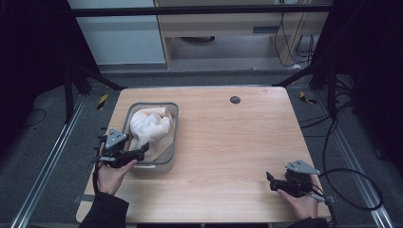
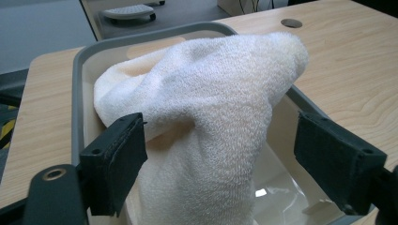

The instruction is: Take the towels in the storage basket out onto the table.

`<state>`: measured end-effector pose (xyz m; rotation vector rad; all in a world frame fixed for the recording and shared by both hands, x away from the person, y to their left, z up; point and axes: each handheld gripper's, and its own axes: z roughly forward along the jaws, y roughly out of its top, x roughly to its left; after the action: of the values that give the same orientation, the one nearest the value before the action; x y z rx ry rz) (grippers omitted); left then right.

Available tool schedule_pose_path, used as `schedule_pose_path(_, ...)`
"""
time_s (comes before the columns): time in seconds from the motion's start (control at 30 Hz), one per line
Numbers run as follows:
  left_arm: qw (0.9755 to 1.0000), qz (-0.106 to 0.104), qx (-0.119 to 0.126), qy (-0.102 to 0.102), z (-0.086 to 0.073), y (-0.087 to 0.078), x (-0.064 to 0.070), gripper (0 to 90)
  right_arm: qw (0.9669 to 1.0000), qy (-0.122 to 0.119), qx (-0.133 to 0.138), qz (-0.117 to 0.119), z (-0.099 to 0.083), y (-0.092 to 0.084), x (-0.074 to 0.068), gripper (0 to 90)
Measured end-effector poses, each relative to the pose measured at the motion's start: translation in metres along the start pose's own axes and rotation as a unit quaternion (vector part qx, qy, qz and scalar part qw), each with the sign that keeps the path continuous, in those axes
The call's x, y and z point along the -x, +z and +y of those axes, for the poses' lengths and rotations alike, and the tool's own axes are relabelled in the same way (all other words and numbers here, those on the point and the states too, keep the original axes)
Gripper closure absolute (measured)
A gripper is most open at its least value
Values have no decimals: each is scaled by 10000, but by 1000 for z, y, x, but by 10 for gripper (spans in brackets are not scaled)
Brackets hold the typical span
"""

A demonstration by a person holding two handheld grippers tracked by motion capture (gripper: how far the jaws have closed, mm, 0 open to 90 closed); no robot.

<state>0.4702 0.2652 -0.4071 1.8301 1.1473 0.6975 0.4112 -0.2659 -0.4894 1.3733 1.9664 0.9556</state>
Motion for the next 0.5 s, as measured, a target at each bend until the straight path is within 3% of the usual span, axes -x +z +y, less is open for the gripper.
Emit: schedule_pose_path(0.5, 9997, 88, -211, 12, -5, 15, 1, 171, 10000, -35, -41, 9, 0, 1, 0, 89)
